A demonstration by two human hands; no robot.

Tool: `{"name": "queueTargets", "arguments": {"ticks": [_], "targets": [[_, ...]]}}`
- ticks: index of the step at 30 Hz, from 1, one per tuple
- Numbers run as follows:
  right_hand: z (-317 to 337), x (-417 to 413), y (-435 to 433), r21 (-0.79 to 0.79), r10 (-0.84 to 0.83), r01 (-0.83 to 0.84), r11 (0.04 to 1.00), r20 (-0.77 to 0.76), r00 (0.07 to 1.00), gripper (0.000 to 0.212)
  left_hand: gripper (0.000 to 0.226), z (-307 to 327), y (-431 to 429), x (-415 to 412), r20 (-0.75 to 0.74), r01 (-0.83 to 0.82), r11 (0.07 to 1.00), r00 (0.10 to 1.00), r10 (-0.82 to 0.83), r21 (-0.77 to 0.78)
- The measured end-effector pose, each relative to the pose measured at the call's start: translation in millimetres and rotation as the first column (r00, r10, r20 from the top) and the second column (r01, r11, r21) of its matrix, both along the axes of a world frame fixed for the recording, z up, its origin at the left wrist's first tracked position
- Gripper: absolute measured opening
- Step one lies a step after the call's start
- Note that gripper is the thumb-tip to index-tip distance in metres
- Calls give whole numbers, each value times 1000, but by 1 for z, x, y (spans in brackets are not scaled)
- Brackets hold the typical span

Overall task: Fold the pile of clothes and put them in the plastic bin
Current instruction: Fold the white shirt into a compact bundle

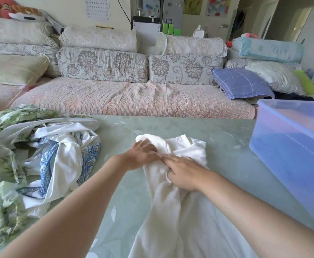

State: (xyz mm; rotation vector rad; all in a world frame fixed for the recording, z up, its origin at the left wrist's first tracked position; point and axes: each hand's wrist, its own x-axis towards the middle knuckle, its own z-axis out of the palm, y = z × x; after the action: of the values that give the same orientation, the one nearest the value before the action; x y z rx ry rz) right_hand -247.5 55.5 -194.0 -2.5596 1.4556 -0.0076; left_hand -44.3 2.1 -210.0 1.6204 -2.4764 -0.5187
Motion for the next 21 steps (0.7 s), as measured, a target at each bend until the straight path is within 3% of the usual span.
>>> {"name": "queueTargets", "arguments": {"ticks": [3, 6, 8, 11, 16, 21], "targets": [[-7, -6, 0, 36, -35, 39, 999, -109, 993, 67, 50, -4, 1, 0, 74, -147, 989, 987, 144, 25], [-13, -6, 3, 48, -57, 62, 997, -100, 993, 70, 66, -6, 1, -7, 173, -312, 950, 937, 302, 32], [-16, -6, 4, 39, -76, 80, 996, -89, 993, 70, 60, 4, 2, -17, 158, -423, 905, 897, 413, 38], [-21, -5, 3, 3, -94, 95, 995, -71, 993, 70, 53, 11, -7, -30, 68, -446, 895, 894, 444, 22], [-23, 3, -9, -19, -127, 127, 992, -37, 991, 71, 59, -1, -24, -31, -312, -370, 928, 878, 363, 38], [-27, 15, -32, -25, -189, 189, 982, 10, 982, 71, 62, 2, -41, -22, -295, -452, 890, 859, 418, -58]]}}
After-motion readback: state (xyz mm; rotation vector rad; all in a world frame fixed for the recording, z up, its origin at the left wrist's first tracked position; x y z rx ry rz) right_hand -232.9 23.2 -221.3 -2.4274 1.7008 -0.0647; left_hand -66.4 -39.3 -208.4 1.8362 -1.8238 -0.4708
